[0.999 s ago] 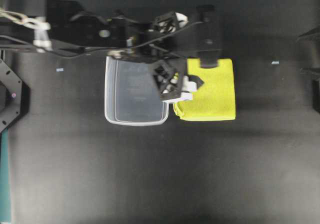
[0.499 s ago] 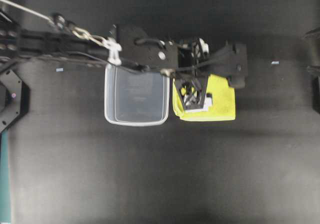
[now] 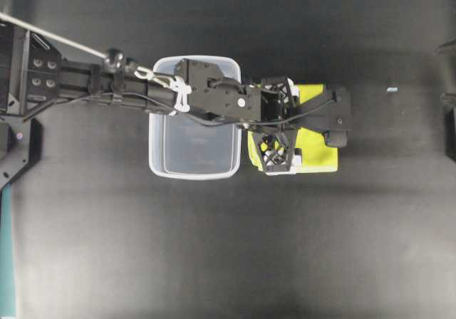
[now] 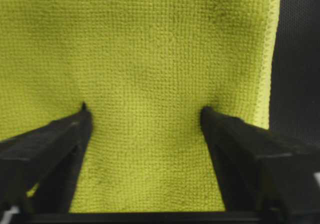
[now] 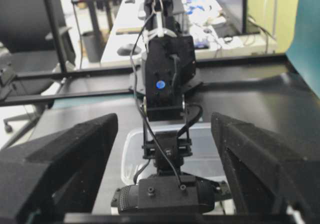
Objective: Place the yellow towel into the container with the left arm.
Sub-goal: 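Lower the left gripper and pinch the yellow towel's near edge, then lift the towel and carry it left over the clear container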
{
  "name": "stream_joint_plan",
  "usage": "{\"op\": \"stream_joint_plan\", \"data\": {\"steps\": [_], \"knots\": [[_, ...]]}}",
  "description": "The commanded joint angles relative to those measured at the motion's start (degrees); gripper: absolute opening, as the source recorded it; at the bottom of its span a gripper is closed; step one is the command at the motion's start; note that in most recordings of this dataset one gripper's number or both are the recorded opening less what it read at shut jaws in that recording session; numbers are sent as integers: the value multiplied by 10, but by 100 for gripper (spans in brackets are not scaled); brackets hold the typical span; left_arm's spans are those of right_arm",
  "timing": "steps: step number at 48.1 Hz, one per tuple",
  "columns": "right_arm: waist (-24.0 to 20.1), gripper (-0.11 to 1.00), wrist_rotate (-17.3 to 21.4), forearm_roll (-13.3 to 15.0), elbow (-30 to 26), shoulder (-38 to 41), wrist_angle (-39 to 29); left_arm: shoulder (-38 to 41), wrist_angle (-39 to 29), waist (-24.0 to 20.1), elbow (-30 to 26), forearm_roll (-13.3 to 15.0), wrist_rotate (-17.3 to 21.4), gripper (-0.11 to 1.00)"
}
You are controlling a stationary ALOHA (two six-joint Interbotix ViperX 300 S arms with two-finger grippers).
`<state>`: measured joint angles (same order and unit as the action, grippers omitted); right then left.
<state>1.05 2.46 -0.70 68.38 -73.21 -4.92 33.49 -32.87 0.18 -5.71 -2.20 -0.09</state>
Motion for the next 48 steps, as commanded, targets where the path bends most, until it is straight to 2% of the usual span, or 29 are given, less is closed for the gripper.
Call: {"op": "stream_joint_plan", "data": {"steps": [1,10,14,23,32,41,48], "knots": [[1,73,0,-2,-9,3,5,1,3,6,-4,-2,1,72],[2,73,-1,-2,-10,-4,5,-12,2,11,-11,-2,2,20],[1,73,-1,-2,-10,-7,5,-29,-3,11,-21,-2,2,7],[1,73,-1,-2,-10,-11,5,-100,-57,9,-57,-3,3,7],[1,73,3,-2,-10,-11,6,-202,-163,3,-69,-3,3,7],[1,73,2,-2,-10,-11,19,-284,-245,-10,-21,-3,2,7],[1,73,1,-2,-8,-11,23,-340,-245,-19,60,-3,2,7]]}}
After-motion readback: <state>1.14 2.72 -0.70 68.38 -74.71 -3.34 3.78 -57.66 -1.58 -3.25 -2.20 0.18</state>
